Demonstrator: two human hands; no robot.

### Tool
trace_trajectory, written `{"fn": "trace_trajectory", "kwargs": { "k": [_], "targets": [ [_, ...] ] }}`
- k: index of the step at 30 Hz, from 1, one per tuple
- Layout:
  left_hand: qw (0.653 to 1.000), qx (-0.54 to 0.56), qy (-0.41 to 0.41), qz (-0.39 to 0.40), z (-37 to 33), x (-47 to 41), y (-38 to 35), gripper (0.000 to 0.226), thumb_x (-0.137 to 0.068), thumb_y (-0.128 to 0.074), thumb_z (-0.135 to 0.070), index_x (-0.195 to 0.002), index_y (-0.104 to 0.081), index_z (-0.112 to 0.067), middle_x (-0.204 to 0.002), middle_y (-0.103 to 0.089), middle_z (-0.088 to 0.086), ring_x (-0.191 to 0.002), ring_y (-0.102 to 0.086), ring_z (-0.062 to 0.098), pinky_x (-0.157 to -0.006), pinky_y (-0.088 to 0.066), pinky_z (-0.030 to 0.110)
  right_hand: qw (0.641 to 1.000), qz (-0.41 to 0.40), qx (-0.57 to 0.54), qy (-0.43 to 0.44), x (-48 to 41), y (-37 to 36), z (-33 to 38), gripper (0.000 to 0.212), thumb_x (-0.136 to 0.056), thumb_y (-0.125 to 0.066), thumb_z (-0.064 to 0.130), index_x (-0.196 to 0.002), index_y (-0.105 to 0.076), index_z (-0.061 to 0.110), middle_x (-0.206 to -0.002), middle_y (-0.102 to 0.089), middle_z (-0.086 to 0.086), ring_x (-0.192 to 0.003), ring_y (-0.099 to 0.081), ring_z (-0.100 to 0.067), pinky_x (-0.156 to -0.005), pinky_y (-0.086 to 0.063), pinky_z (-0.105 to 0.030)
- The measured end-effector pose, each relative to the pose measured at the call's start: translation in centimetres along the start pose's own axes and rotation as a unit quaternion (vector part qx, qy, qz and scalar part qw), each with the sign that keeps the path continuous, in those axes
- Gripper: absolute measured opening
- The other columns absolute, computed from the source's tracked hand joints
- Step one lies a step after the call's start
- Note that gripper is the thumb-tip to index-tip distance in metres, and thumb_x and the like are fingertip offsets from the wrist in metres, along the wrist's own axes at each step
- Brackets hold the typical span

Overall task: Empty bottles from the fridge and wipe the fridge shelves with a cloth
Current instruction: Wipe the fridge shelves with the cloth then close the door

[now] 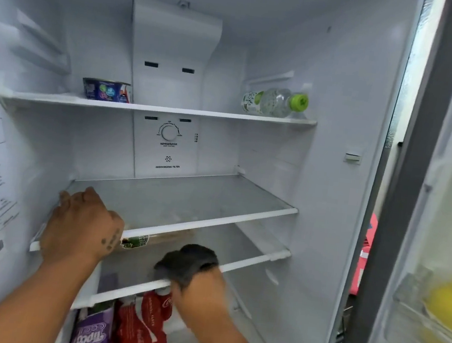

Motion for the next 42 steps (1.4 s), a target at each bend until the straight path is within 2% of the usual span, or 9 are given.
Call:
{"fn": "trace_trajectory", "kwargs": {
  "k": [4, 7, 11, 24, 29, 32, 34, 36, 42],
  "targets": [
    [1.0, 0.004, 0.004, -0.003, -0.2, 0.2, 0.1, 0.034, -0.086, -0.042, -0.015, -0.11, -0.047, 0.009, -0.121, -0.05, 0.034, -0.124, -0.04, 0.049, -0.1, -0.039, 0.053, 0.975, -0.074, 0.049, -0.206, -0.3, 5.5, -11.3, 0.017, -0.086, -0.052, 0.014, -0.083, -0.069, 0.015, -0.078, -0.071, -0.004, -0.07, -0.069, -0.022, -0.06, -0.052, -0.023],
    [1.0, 0.001, 0.004, -0.002, -0.2, 0.4, 0.1, 0.033, -0.086, -0.041, -0.015, -0.11, -0.047, 0.007, -0.12, -0.051, 0.032, -0.123, -0.041, 0.048, -0.1, -0.04, 0.053, 0.948, 0.086, 0.14, -0.273, -2.5, 5.0, -14.2, 0.031, -0.096, -0.04, 0.016, -0.109, -0.068, 0.013, -0.114, -0.069, -0.006, -0.104, -0.064, -0.022, -0.084, -0.047, -0.027],
    [1.0, 0.011, 0.006, 0.003, -0.2, 0.1, 0.0, 0.034, -0.087, -0.04, -0.015, -0.113, -0.046, 0.005, -0.122, -0.05, 0.029, -0.125, -0.04, 0.045, -0.101, -0.039, 0.052, 0.919, 0.155, 0.029, -0.36, -6.4, 5.3, -14.5, 0.041, -0.092, -0.046, 0.037, -0.125, -0.062, 0.018, -0.131, -0.06, -0.007, -0.12, -0.056, -0.027, -0.101, -0.047, -0.038],
    [1.0, 0.019, 0.006, -0.012, -0.3, 0.3, 0.0, 0.04, -0.086, -0.042, -0.017, -0.119, -0.047, 0.006, -0.133, -0.049, 0.028, -0.134, -0.034, 0.041, -0.105, -0.037, 0.049, 0.907, 0.075, 0.142, -0.39, -4.3, 5.7, -14.7, 0.03, -0.097, -0.045, 0.019, -0.118, -0.066, 0.013, -0.121, -0.066, -0.007, -0.114, -0.061, -0.023, -0.096, -0.049, -0.033],
    [1.0, 0.01, -0.001, -0.008, -0.2, 0.0, -0.3, 0.043, -0.089, -0.04, -0.019, -0.124, -0.045, 0.004, -0.137, -0.047, 0.026, -0.138, -0.03, 0.04, -0.11, -0.033, 0.046, 0.871, 0.209, 0.107, -0.431, -1.9, 7.4, -13.4, 0.045, -0.094, -0.056, 0.023, -0.138, -0.048, 0.02, -0.143, -0.049, -0.007, -0.127, -0.05, -0.027, -0.103, -0.045, -0.043],
    [1.0, 0.007, -0.004, -0.013, -0.1, -0.1, -0.5, 0.043, -0.089, -0.038, -0.02, -0.123, -0.045, 0.004, -0.134, -0.049, 0.026, -0.137, -0.031, 0.04, -0.111, -0.032, 0.045, 0.938, -0.022, 0.048, -0.342, -0.5, 9.7, -11.4, 0.024, -0.098, -0.046, 0.018, -0.11, -0.063, 0.006, -0.109, -0.068, -0.016, -0.094, -0.065, -0.027, -0.074, -0.051, -0.032],
    [1.0, 0.01, -0.005, -0.011, -0.1, -0.2, -0.6, 0.042, -0.088, -0.038, -0.021, -0.122, -0.046, 0.003, -0.133, -0.05, 0.025, -0.137, -0.031, 0.039, -0.111, -0.032, 0.044, 0.918, -0.288, -0.011, -0.272, 0.7, 13.0, -9.6, 0.023, -0.096, -0.049, 0.016, -0.085, -0.066, 0.005, -0.079, -0.067, -0.012, -0.07, -0.062, -0.027, -0.062, -0.045, -0.027],
    [1.0, 0.017, -0.002, -0.01, -0.1, -0.2, -0.6, 0.043, -0.088, -0.038, -0.023, -0.122, -0.046, 0.002, -0.132, -0.05, 0.023, -0.136, -0.032, 0.038, -0.112, -0.031, 0.044, 0.9, -0.357, 0.019, -0.248, -0.1, 15.5, -9.3, 0.026, -0.096, -0.05, 0.017, -0.084, -0.067, 0.001, -0.078, -0.066, -0.014, -0.072, -0.061, -0.031, -0.066, -0.05, -0.034],
    [0.999, 0.027, -0.005, -0.024, 0.0, -0.2, -0.8, 0.055, -0.088, -0.035, -0.023, -0.138, -0.035, 0.001, -0.143, -0.042, 0.02, -0.142, -0.025, 0.034, -0.116, -0.025, 0.041, 0.955, -0.017, 0.039, -0.294, -6.5, 13.9, -9.8, 0.041, -0.103, -0.033, 0.024, -0.09, -0.067, 0.006, -0.093, -0.07, -0.013, -0.086, -0.064, -0.028, -0.079, -0.05, -0.033]
  ]
}}
Point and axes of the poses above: each hand's wrist, its own x-axis away from the middle knuckle, its own y-axis out of the back of the hand, z = x × y, the point moved 3 cm from there along -x, towards the middle knuckle
